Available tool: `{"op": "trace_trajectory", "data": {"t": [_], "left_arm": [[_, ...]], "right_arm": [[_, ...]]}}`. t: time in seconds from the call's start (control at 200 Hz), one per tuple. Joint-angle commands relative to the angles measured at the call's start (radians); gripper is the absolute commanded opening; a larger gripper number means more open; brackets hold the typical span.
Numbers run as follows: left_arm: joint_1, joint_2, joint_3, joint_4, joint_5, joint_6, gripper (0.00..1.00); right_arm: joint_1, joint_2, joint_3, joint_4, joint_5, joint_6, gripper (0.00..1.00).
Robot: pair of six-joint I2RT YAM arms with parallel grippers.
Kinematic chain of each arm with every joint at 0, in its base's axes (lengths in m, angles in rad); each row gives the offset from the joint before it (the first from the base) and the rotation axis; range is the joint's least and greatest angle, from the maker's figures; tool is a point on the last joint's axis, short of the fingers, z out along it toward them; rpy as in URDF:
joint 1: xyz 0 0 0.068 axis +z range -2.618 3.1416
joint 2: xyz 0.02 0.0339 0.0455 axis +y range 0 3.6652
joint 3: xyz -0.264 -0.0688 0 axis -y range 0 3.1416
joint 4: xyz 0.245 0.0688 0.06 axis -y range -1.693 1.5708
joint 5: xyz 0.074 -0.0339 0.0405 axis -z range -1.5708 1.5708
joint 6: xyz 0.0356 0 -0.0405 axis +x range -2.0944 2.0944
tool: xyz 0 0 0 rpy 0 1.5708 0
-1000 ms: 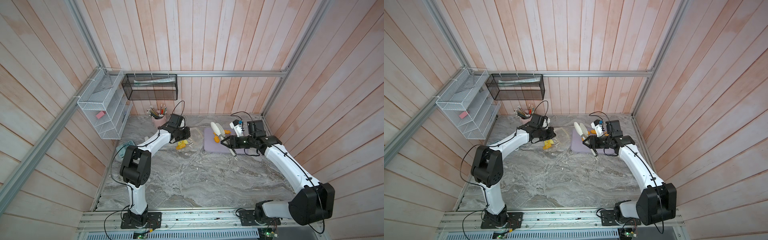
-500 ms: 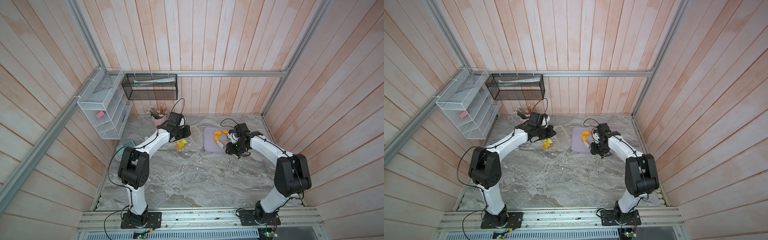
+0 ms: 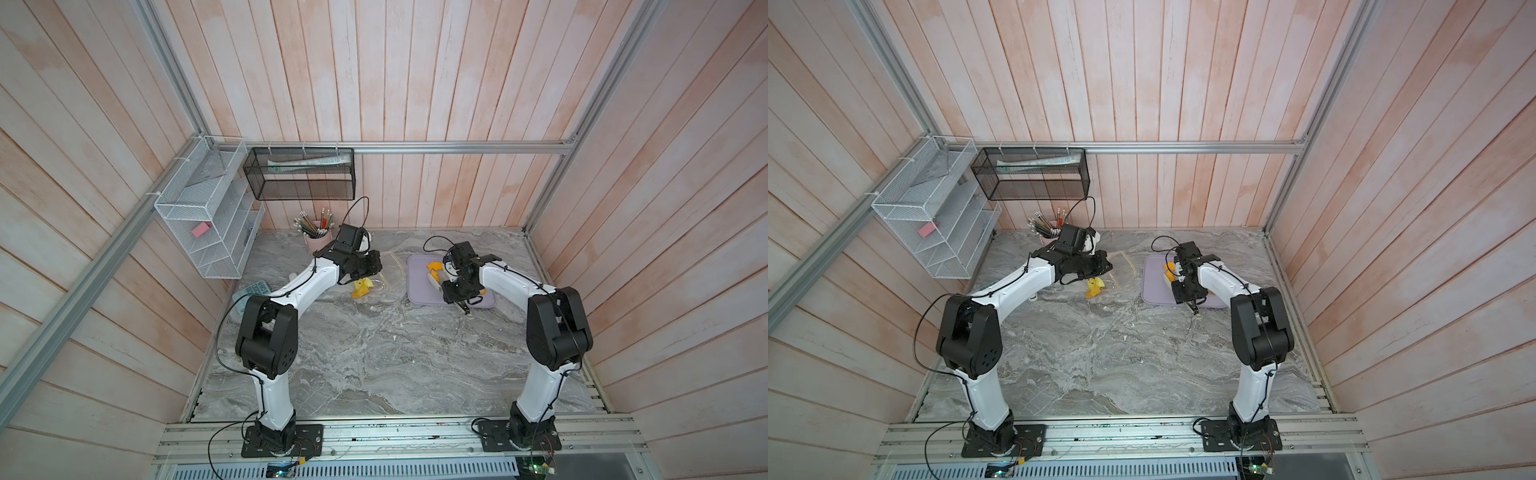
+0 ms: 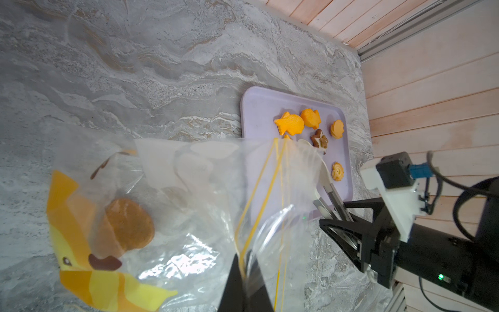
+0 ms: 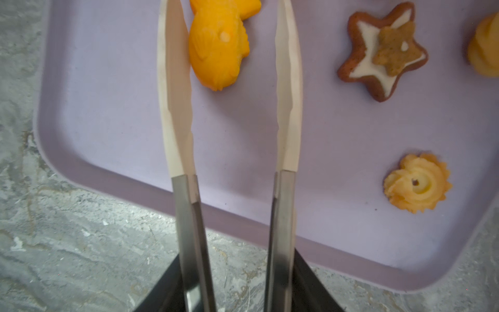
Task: Put the cookies into a resealable bag to prevent moisture
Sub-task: Pick up the cookie from the tray.
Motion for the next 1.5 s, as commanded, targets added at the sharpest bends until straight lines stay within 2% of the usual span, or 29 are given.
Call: {"op": "trace_trajectory", "data": {"t": [0.0,0.33,0.46,0.55,0.755,0.955,1.225,1.495], "left_arm": [[0.001,-0.022,-0.010,0.001,0.007,0.020,0.00],[0.001,-0.031,-0.017,0.002,0.005,0.018,0.00],[0.001,-0.029,-0.019,0.002,0.008,0.018,0.00],[0.001,-0.026,-0.019,0.002,0.012,0.018,0.00],[-0.001,-0.014,-0.009,-0.015,0.017,0.028,0.00],[-0.008,-0.002,0.004,-0.027,0.021,0.035,0.00],[-0.032,0.025,0.031,-0.047,0.031,0.047,0.00],[-0.041,0.019,0.068,-0.071,0.035,0.052,0.00]], "right_arm": [[0.007,0.023,0.049,-0.007,0.040,-0.021,0.51],[0.043,0.068,0.078,-0.050,0.086,-0.038,0.53],[0.043,0.106,0.105,-0.085,0.109,-0.036,0.49],[0.045,0.111,0.114,-0.092,0.105,-0.037,0.41],[0.044,0.014,0.084,-0.059,0.081,-0.023,0.36],[0.044,-0.116,0.047,-0.057,-0.034,-0.024,0.34],[0.066,-0.293,0.007,-0.063,-0.321,-0.057,0.34],[0.136,-0.295,0.000,-0.013,-0.488,-0.031,0.34]]}}
